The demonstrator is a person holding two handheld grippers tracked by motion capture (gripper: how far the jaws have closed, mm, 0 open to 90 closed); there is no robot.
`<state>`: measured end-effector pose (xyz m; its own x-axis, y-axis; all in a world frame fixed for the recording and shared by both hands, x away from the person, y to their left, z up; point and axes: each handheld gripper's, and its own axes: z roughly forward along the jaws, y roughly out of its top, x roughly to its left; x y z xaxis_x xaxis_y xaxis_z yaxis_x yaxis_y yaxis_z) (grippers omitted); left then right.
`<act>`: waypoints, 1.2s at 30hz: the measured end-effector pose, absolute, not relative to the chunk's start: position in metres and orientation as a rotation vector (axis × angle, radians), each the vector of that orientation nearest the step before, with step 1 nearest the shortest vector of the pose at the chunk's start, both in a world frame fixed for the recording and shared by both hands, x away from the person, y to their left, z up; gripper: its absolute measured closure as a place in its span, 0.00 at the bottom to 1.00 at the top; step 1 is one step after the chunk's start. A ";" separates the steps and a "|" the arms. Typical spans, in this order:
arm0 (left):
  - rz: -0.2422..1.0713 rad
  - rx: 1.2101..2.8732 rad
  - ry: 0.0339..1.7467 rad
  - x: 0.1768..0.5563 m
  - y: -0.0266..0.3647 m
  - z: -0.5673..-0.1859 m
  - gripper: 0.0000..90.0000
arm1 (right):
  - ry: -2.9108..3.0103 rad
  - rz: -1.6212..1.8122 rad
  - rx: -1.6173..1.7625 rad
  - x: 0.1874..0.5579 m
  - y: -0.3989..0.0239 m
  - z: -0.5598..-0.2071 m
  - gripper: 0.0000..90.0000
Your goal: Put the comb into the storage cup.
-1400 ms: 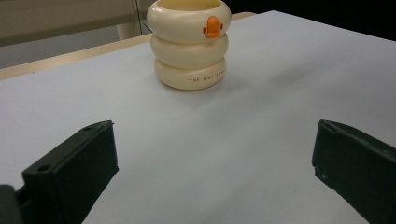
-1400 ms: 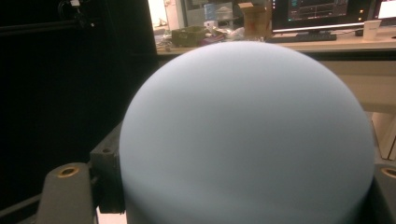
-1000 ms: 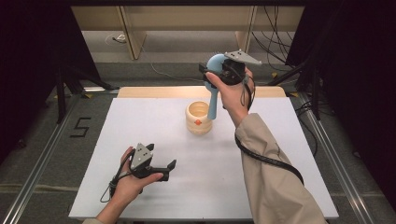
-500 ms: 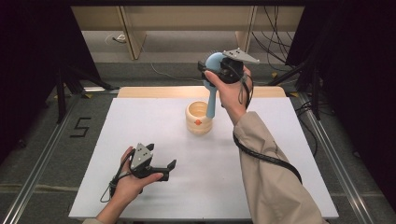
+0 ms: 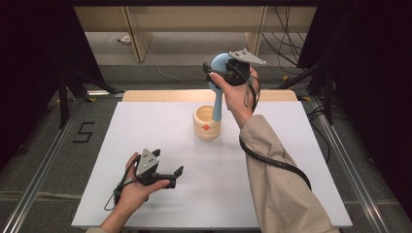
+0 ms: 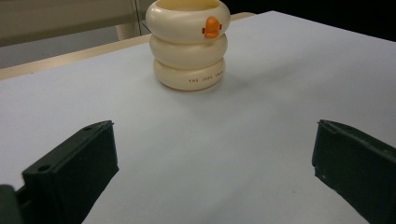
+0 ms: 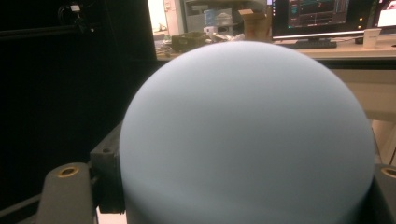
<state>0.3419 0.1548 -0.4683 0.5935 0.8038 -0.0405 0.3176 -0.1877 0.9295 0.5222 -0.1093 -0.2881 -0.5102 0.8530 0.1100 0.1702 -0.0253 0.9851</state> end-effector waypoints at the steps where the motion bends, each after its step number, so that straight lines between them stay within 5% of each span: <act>1: 0.575 1.765 0.922 0.342 0.155 -0.468 0.00 | 1.697 1.581 1.074 0.522 -0.109 -0.288 0.27; 36: 0.573 1.766 0.921 0.342 0.155 -0.469 0.00 | 1.676 1.589 1.064 0.533 -0.105 -0.292 0.27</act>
<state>0.3420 0.1547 -0.4693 0.5945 0.8030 -0.0406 0.3184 -0.1888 0.9290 0.5333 -0.1045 -0.2921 -0.5060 0.8560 0.1060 0.1517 -0.0326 0.9879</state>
